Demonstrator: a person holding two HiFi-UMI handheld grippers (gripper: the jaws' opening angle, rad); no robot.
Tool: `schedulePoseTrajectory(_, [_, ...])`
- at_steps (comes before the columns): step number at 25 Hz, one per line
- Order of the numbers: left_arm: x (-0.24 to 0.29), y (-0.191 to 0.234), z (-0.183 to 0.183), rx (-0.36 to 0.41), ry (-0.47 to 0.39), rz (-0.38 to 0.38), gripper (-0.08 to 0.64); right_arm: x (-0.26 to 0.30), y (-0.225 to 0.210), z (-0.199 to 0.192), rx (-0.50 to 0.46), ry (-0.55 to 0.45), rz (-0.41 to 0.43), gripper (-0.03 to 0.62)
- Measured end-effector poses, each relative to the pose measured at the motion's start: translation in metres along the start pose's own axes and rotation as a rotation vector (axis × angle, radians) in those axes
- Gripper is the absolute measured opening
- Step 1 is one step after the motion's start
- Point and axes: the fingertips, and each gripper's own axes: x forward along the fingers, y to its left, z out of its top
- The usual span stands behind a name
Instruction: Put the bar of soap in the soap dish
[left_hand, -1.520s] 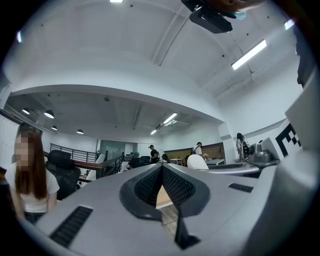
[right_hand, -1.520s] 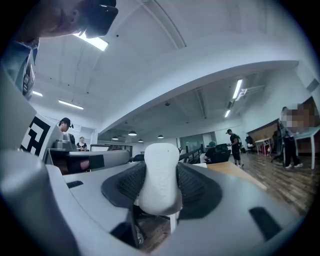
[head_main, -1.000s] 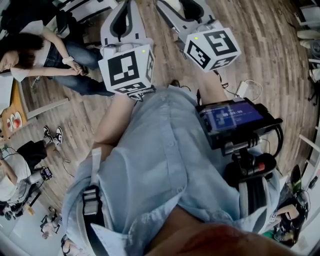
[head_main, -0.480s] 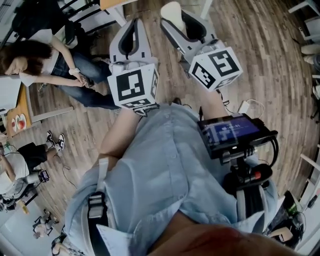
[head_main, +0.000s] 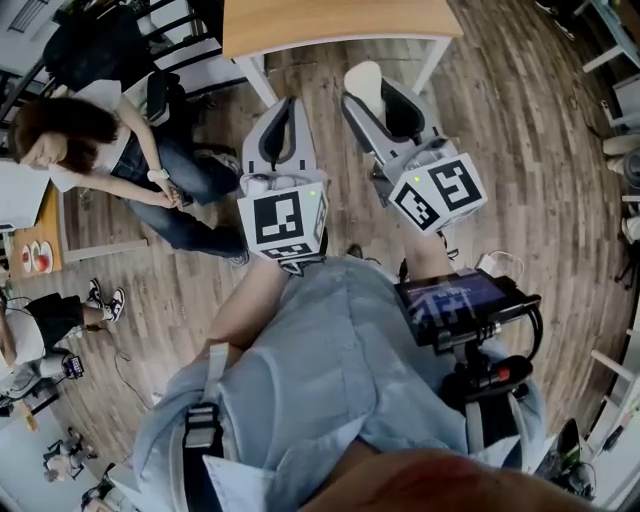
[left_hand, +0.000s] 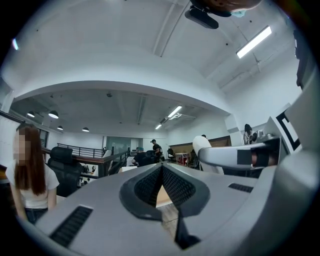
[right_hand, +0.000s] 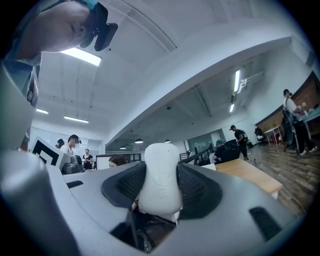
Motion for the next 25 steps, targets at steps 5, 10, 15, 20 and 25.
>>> schedulePoseTrajectory(5, [0.048, 0.038, -0.012, -0.014, -0.01, -0.003, 0.006, 0.049, -0.025, -0.015, 0.011, 0.007, -0.011, 0.204])
schedulePoseTrajectory(10, [0.107, 0.087, -0.018, -0.022, -0.031, -0.001, 0.006, 0.117, -0.05, -0.026, 0.013, 0.002, -0.012, 0.204])
schedulePoseTrajectory(15, [0.133, 0.104, -0.01, -0.017, -0.057, -0.021, 0.006, 0.148, -0.061, -0.019, 0.008, -0.011, -0.027, 0.204])
schedulePoseTrajectory(20, [0.172, 0.128, -0.015, -0.026, -0.057, -0.043, 0.006, 0.19, -0.08, -0.02, 0.002, -0.012, -0.042, 0.204])
schedulePoseTrajectory(25, [0.205, 0.144, -0.034, -0.04, -0.041, -0.056, 0.006, 0.219, -0.102, -0.033, 0.002, -0.001, -0.06, 0.204])
